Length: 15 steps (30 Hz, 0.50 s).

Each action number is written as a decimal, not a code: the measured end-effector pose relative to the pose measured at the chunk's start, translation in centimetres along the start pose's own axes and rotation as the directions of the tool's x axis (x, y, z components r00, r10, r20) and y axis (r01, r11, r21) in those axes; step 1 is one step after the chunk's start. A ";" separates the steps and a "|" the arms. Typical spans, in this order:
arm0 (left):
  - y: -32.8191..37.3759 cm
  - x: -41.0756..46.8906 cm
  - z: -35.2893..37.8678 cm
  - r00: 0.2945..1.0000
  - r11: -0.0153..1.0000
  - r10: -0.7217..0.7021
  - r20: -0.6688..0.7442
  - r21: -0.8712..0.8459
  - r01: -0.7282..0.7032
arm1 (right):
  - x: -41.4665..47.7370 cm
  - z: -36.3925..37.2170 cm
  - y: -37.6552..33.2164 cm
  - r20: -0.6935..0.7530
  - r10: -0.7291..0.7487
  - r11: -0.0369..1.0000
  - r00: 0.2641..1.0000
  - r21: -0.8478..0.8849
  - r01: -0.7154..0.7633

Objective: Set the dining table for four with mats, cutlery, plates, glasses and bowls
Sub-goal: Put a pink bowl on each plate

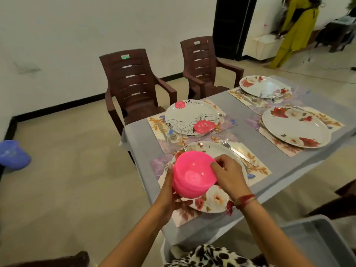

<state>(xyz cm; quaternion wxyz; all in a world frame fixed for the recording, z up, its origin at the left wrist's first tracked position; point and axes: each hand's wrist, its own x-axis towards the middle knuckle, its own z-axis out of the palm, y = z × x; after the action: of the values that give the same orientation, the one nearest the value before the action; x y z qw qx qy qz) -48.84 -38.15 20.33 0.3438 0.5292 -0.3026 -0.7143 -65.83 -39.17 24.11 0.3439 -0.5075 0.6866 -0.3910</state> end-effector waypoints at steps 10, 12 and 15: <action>1.9 7.8 3.5 0.982 0.967 -0.068 -0.176 -0.255 0.021 | 13.4 -3.9 1.1 0.167 0.137 0.956 0.976 0.236 -0.174; 1.7 8.9 3.5 0.969 0.963 -0.077 -0.235 -0.270 0.011 | 16.1 -4.8 3.4 0.129 0.132 0.979 0.983 0.137 -0.149; 1.4 9.6 2.6 0.939 0.962 -0.100 -0.329 -0.274 0.007 | 18.6 -4.5 7.5 0.135 0.142 0.988 0.981 -0.078 -0.132</action>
<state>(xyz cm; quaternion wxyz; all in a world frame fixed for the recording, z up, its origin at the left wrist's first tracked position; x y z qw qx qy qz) -53.03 -46.55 16.85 0.4397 0.6010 -0.1246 -0.6557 -77.63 -54.97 18.10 0.3995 -0.4967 0.7072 -0.3060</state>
